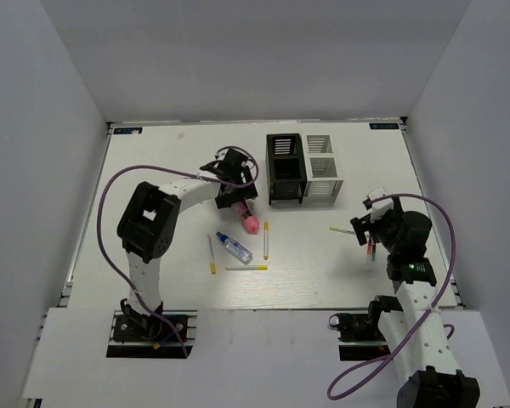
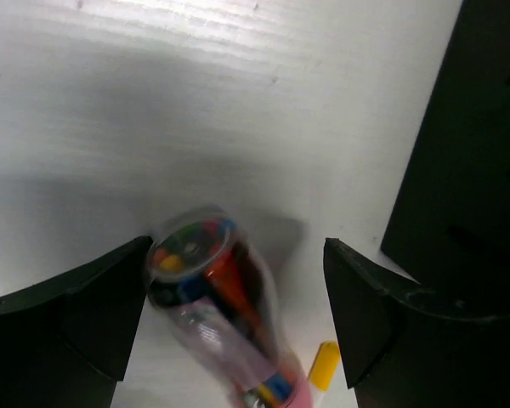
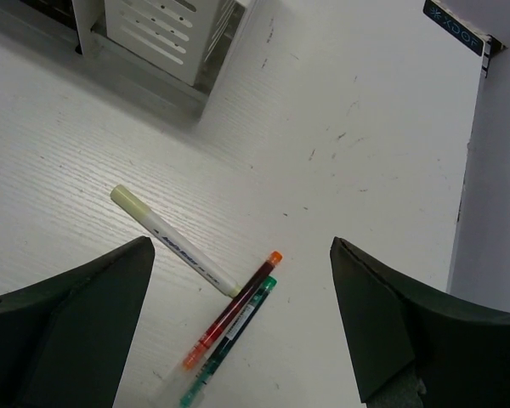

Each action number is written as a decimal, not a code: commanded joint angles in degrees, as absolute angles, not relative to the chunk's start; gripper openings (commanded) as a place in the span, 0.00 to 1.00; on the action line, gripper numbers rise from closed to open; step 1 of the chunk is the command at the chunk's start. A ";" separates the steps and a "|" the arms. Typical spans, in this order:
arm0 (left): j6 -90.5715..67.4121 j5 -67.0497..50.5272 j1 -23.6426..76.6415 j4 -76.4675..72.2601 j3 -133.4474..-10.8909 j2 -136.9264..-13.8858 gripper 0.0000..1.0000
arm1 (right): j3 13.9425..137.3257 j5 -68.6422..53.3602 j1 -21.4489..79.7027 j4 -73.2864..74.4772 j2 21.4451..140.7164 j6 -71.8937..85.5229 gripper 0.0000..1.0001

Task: Sort the stationery into containers
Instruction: Pick up the stationery from the center of the board, then place the stationery in the storage box, then pick up the stationery from the center of the board, then place the stationery in the storage box.

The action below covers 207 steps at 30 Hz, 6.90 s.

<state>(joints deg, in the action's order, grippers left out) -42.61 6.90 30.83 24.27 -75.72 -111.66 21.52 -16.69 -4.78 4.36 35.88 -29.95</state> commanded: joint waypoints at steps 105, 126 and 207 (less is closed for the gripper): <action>-14.86 15.91 40.34 9.14 -61.73 -71.84 1.00 | 36.90 -51.06 -2.82 23.28 41.47 -33.84 0.73; -15.30 39.11 39.81 20.04 -41.06 -35.17 1.00 | 64.42 -8.97 47.37 14.68 85.50 -8.09 0.90; -11.60 15.64 39.29 20.21 -38.85 -41.92 0.85 | 74.08 -21.09 13.28 -23.29 97.55 -18.28 0.00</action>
<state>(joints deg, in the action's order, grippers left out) -12.29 16.45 39.53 20.14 -37.93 -42.33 70.06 -18.28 14.74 -16.53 96.20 -18.26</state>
